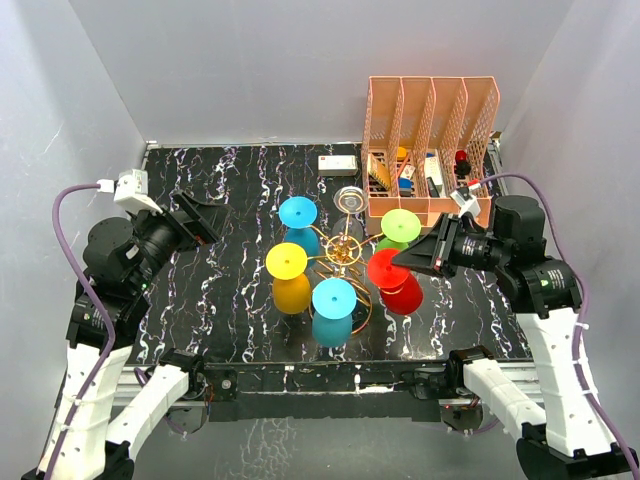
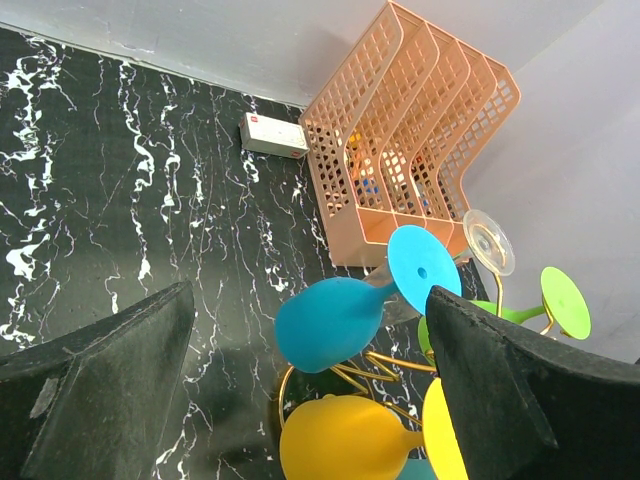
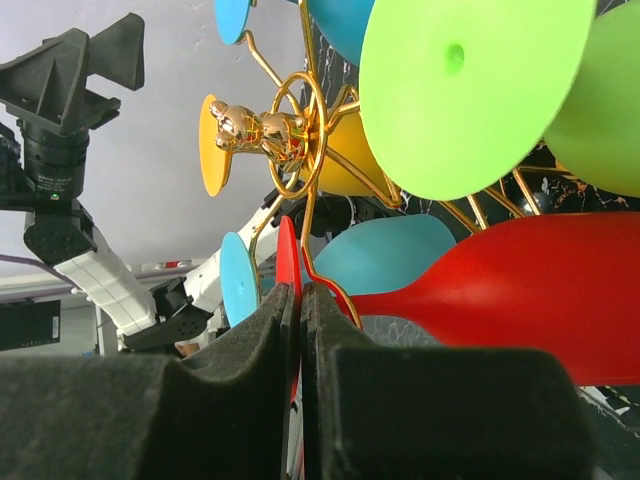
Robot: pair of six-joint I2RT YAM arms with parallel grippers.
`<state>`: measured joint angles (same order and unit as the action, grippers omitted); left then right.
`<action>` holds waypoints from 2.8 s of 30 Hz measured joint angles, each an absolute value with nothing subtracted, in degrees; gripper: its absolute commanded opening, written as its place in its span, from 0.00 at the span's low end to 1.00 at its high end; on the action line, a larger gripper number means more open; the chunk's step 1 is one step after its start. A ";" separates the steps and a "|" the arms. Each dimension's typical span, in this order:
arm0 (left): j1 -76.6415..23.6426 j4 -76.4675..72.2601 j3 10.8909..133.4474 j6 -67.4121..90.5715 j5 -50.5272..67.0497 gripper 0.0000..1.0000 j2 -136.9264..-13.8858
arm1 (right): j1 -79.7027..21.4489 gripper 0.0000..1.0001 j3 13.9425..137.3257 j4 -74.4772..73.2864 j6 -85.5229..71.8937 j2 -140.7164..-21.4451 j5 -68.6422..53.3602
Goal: Take the wine glass off the wine glass rack
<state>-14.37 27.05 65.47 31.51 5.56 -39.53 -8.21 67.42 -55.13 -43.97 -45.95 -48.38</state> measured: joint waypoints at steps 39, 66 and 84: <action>-14.37 27.11 65.47 30.83 5.34 0.97 -39.16 | -15.79 0.08 68.58 -53.17 -43.68 -52.14 -51.16; -14.37 28.49 65.91 29.17 3.88 0.97 -38.20 | -16.88 0.08 68.45 -51.24 -38.81 -54.98 -55.07; -14.37 29.23 66.02 28.91 3.60 0.97 -37.60 | -17.30 0.08 75.05 -59.59 -39.97 -57.80 -46.96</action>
